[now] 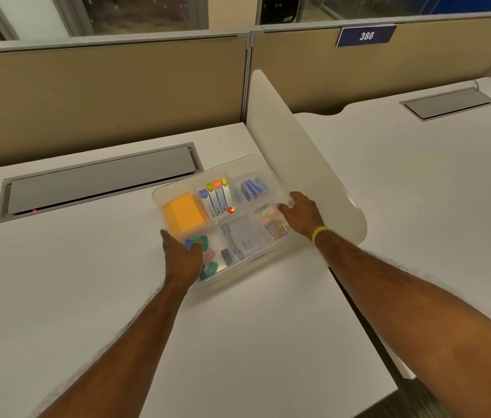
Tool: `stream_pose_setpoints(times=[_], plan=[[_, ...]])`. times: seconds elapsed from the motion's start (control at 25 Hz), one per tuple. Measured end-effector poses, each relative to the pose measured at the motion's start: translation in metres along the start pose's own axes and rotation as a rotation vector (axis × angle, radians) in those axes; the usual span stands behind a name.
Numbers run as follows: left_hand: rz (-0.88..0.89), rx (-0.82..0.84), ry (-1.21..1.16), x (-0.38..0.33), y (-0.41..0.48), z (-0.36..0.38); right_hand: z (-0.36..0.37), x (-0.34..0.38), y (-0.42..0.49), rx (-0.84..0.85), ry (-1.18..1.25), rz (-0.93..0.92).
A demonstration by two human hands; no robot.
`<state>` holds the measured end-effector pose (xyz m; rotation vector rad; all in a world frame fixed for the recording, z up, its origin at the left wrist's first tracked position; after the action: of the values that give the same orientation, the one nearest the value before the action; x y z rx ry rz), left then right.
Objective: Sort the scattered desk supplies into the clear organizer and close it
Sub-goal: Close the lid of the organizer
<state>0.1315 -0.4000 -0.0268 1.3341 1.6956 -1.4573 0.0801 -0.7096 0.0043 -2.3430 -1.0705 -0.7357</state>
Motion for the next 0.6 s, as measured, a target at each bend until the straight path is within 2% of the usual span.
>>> stream_pose_setpoints(times=[0.16, 0.24, 0.36, 0.44, 0.6], plan=[[0.019, -0.022, 0.028, 0.006, 0.002, 0.0, 0.003, 0.007, 0.004, 0.013, -0.12, -0.062], [0.057, -0.067, 0.135, 0.005, -0.001, -0.001, 0.006, 0.008, 0.0, 0.012, -0.201, -0.146], [0.266, -0.14, 0.392, -0.002, -0.007, -0.001, 0.014, 0.012, -0.01, -0.042, -0.334, -0.316], [0.334, -0.139, 0.49, -0.003, -0.008, 0.001, 0.018, 0.014, -0.013, -0.056, -0.382, -0.394], [0.333, -0.132, 0.594, 0.0, -0.005, 0.002, 0.021, 0.011, -0.013, -0.02, -0.388, -0.395]])
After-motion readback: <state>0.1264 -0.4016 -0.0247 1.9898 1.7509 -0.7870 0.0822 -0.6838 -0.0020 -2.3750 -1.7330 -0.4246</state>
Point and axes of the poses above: each hand's wrist, its own y-axis towards the middle knuckle, its own z-axis out of the palm, x = y × z, the point moved 7 cm from there along y, towards the middle knuckle, and after that the axes turned 2 degrees about -z, right-handed, at the moved point
